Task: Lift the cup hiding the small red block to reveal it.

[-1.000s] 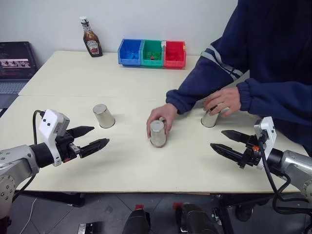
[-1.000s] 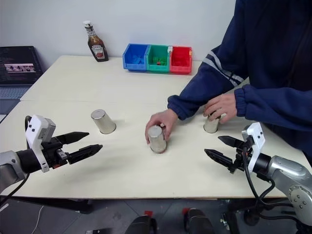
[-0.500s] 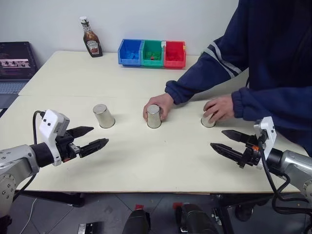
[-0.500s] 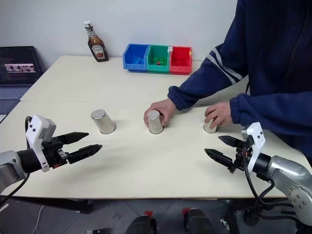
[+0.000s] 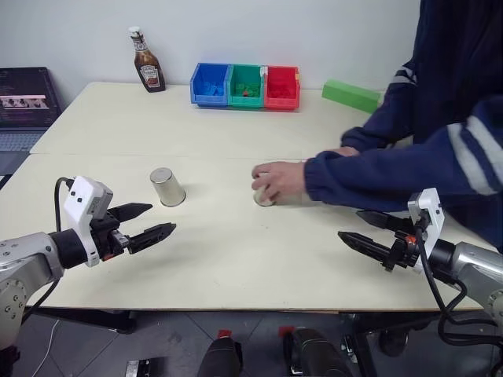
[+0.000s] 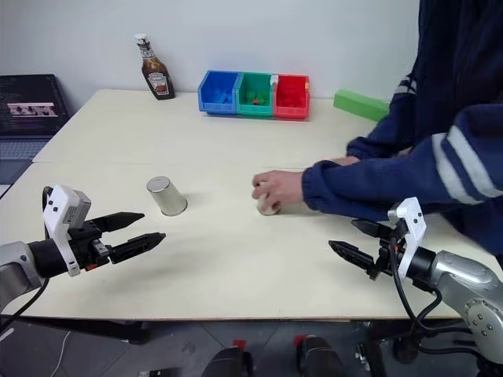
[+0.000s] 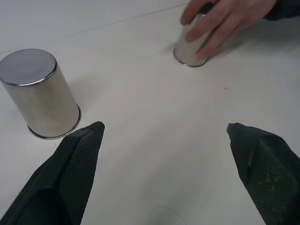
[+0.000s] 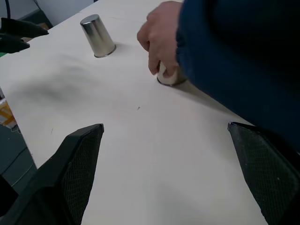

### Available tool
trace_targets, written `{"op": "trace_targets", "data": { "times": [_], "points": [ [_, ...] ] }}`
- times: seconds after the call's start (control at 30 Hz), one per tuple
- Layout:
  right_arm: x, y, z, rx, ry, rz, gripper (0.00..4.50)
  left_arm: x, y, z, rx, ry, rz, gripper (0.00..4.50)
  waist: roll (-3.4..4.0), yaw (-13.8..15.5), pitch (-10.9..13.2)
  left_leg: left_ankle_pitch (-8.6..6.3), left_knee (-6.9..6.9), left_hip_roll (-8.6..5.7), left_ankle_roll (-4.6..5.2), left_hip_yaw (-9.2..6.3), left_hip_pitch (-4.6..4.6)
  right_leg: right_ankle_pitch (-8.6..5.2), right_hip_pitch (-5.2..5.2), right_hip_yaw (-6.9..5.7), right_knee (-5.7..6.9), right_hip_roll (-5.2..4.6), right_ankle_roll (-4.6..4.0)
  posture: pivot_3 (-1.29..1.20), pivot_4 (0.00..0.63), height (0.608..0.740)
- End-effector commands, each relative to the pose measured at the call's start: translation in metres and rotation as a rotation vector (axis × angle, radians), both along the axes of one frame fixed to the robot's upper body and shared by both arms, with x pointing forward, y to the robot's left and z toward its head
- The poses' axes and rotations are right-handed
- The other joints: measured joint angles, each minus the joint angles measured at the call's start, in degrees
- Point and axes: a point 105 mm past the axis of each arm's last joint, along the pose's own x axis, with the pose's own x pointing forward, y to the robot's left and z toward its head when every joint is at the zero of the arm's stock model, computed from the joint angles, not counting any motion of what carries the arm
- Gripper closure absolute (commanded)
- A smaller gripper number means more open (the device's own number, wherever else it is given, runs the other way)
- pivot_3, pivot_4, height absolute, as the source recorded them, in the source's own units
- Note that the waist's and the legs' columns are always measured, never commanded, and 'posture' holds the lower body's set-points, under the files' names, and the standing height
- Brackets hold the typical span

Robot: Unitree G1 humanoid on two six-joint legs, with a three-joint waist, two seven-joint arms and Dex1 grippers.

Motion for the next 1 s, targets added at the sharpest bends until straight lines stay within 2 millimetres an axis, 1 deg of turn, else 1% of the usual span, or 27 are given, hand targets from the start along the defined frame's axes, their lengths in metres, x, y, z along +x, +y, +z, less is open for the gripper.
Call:
{"op": "trace_targets", "data": {
  "times": [0.03,0.63,0.8,0.83,0.9,1.0],
  "points": [
    [-0.003,0.003,0.008,-0.008,-0.041,0.022,0.00,0.002,-0.002,0.009,0.020,-0.036,-0.017,0.04,0.00,0.0,0.0,0.00,0.00,0.00,0.00,0.00,0.00,0.00,0.00,0.00,0.00,0.00,0.00,0.00,0.150,0.740],
    [-0.002,-0.001,0.007,-0.017,-0.044,0.001,0.00,0.003,-0.004,0.009,0.018,-0.036,-0.025,0.04,0.00,0.0,0.0,0.00,0.01,0.00,0.00,0.01,0.01,0.00,0.00,0.01,0.02,0.00,0.00,0.00,0.150,0.740],
    [0.004,-0.009,0.003,-0.062,-0.065,-0.054,0.00,0.003,-0.008,0.010,0.022,-0.043,-0.047,0.04,-0.01,0.0,0.0,0.00,0.01,-0.01,0.00,0.01,0.01,0.00,0.01,0.01,0.02,0.00,0.00,0.00,0.150,0.740],
    [0.008,-0.011,0.001,-0.083,-0.072,-0.077,0.00,0.003,-0.012,0.011,0.018,-0.048,-0.065,0.04,-0.01,0.0,0.0,0.00,0.01,-0.01,0.00,0.02,0.01,0.00,0.01,0.03,0.02,0.00,0.00,0.00,0.150,0.740],
    [0.018,-0.018,-0.003,-0.137,-0.096,-0.139,0.00,0.001,-0.029,0.013,0.016,-0.074,-0.139,0.04,-0.01,0.0,0.0,0.00,0.02,-0.01,0.00,0.02,0.02,0.00,0.01,0.02,0.02,0.00,0.00,0.00,0.150,0.740],
    [0.034,-0.025,-0.008,-0.172,-0.123,-0.233,0.00,-0.007,-0.068,0.016,0.012,-0.132,-0.301,0.04,-0.01,0.0,0.0,0.00,0.05,-0.02,-0.01,0.05,0.03,0.01,0.03,0.06,0.03,0.00,0.02,0.00,0.150,0.740]
  ]
}}
